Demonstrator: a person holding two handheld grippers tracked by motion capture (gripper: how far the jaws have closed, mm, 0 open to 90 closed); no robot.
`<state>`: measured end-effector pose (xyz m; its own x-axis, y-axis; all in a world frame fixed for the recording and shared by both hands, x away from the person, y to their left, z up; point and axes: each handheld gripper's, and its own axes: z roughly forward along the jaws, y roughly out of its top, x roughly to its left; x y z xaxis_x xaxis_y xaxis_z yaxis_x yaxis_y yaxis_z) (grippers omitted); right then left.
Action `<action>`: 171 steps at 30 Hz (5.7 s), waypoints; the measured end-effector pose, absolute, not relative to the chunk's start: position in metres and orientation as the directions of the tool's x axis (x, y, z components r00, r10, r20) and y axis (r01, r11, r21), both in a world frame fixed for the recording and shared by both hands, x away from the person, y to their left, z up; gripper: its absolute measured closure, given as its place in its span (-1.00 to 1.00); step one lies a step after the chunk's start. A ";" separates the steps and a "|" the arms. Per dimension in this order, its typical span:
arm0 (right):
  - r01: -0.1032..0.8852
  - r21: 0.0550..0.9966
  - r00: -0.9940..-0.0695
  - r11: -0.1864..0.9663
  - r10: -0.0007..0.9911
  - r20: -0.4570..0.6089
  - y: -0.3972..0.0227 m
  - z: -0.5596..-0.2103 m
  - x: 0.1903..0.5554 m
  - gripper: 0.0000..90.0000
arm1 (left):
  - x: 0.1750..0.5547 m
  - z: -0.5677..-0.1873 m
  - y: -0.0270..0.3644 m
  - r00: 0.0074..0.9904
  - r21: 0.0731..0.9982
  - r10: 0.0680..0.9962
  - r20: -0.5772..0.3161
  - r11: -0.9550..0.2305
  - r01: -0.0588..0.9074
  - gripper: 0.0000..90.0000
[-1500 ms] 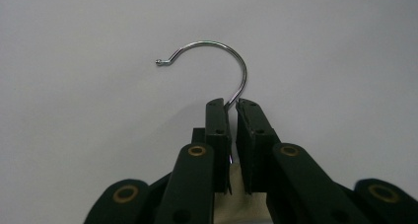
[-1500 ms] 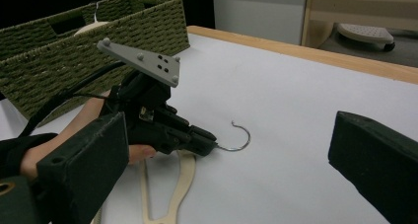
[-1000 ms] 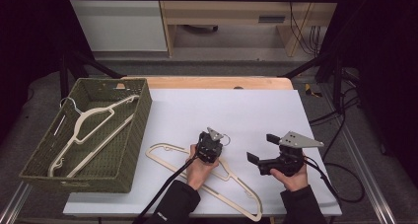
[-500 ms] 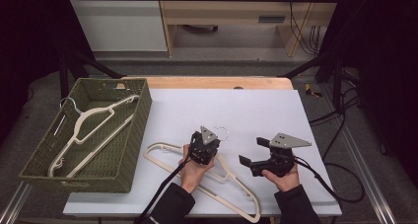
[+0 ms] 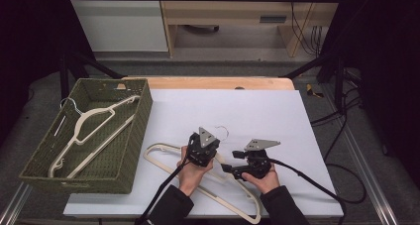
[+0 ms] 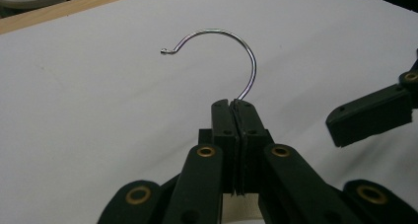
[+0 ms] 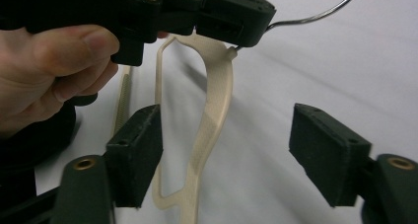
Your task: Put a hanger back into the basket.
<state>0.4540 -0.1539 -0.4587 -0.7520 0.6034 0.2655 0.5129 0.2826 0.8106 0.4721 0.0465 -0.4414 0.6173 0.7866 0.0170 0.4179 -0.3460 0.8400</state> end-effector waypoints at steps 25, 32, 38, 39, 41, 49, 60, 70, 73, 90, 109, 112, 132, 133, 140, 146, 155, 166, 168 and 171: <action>0.639 0.710 -0.725 0.298 0.541 0.426 -0.138 -0.473 0.465 0.67 | 0.469 -0.437 0.053 0.642 0.850 0.767 -0.009 -0.333 0.409 0.92; 0.620 0.730 -0.739 0.287 0.526 0.421 -0.141 -0.465 0.461 0.72 | 0.468 -0.400 0.087 0.694 0.883 0.719 -0.030 -0.307 0.356 0.11; 0.595 0.759 -0.760 0.263 0.489 0.427 -0.147 -0.452 0.455 0.82 | 0.458 -0.371 0.123 0.766 0.887 0.643 -0.017 -0.345 0.309 -0.37; 0.593 0.763 -0.763 0.258 0.483 0.429 -0.147 -0.449 0.454 0.84 | 0.455 -0.369 0.129 0.777 0.886 0.630 -0.019 -0.350 0.305 -0.39; 0.587 0.770 -0.772 0.249 0.460 0.439 -0.149 -0.445 0.451 0.88 | 0.449 -0.368 0.139 0.792 0.881 0.610 -0.004 -0.372 0.291 -0.46; 0.526 0.803 -0.818 0.279 0.425 0.388 -0.157 -0.425 0.442 0.92 | 0.434 -0.376 0.167 0.832 0.874 0.555 -0.005 -0.401 0.273 -0.58; 0.444 0.828 -0.882 0.343 0.327 0.338 -0.153 -0.405 0.428 0.93 | 0.432 -0.386 0.160 0.886 0.831 0.464 0.014 -0.498 0.248 -0.47; 0.421 0.819 -0.902 0.391 0.275 0.333 -0.145 -0.406 0.424 0.93 | 0.433 -0.398 0.152 0.925 0.797 0.380 -0.018 -0.553 0.243 0.28; 0.414 0.817 -0.906 0.402 0.264 0.330 -0.144 -0.406 0.424 0.93 | 0.433 -0.398 0.152 0.927 0.794 0.372 -0.040 -0.552 0.256 0.46; 0.339 0.871 -0.902 0.356 0.387 0.193 -0.148 -0.402 0.423 0.42 | 0.423 -0.390 0.150 0.914 0.807 0.404 -0.041 -0.526 0.269 0.73; 0.256 0.943 -0.811 0.215 0.578 0.088 -0.184 -0.385 0.419 -0.59 | 0.422 -0.376 0.167 0.771 0.866 0.637 -0.019 -0.375 0.332 0.73; 0.263 0.945 -0.789 0.193 0.607 0.096 -0.193 -0.383 0.419 -0.67 | 0.422 -0.372 0.172 0.747 0.874 0.664 -0.029 -0.346 0.342 0.73; 0.304 0.945 -0.677 0.122 0.726 0.124 -0.229 -0.387 0.422 -0.92 | 0.406 -0.320 0.196 0.720 0.940 0.692 -0.046 -0.215 0.267 0.77; 0.307 0.945 -0.671 0.117 0.730 0.127 -0.230 -0.386 0.422 -0.92 | 0.405 -0.317 0.197 0.729 0.945 0.681 -0.064 -0.194 0.264 0.83; 0.308 0.945 -0.662 0.112 0.738 0.128 -0.236 -0.386 0.422 -0.93 | 0.411 -0.303 0.201 0.706 0.941 0.706 -0.051 -0.202 0.270 0.90; 0.314 0.942 -0.659 0.116 0.741 0.129 -0.234 -0.388 0.423 -0.93 | 0.417 -0.290 0.213 0.691 0.944 0.722 -0.040 -0.199 0.262 0.90; 0.306 0.946 -0.650 0.108 0.750 0.125 -0.236 -0.386 0.422 -0.94 | 0.419 -0.253 0.240 0.668 0.940 0.744 0.020 -0.241 0.240 0.90; 0.308 0.945 -0.645 0.108 0.754 0.124 -0.236 -0.386 0.422 -0.95 | 0.439 -0.238 0.287 0.644 0.928 0.762 0.070 -0.287 0.238 0.90; 0.308 0.945 -0.646 0.109 0.753 0.124 -0.236 -0.386 0.423 -0.95 | 0.442 -0.238 0.296 0.630 0.918 0.773 0.074 -0.300 0.260 0.90; 0.307 0.945 -0.646 0.112 0.754 0.120 -0.236 -0.387 0.423 -0.95 | 0.449 -0.241 0.309 0.612 0.911 0.786 0.090 -0.313 0.269 0.90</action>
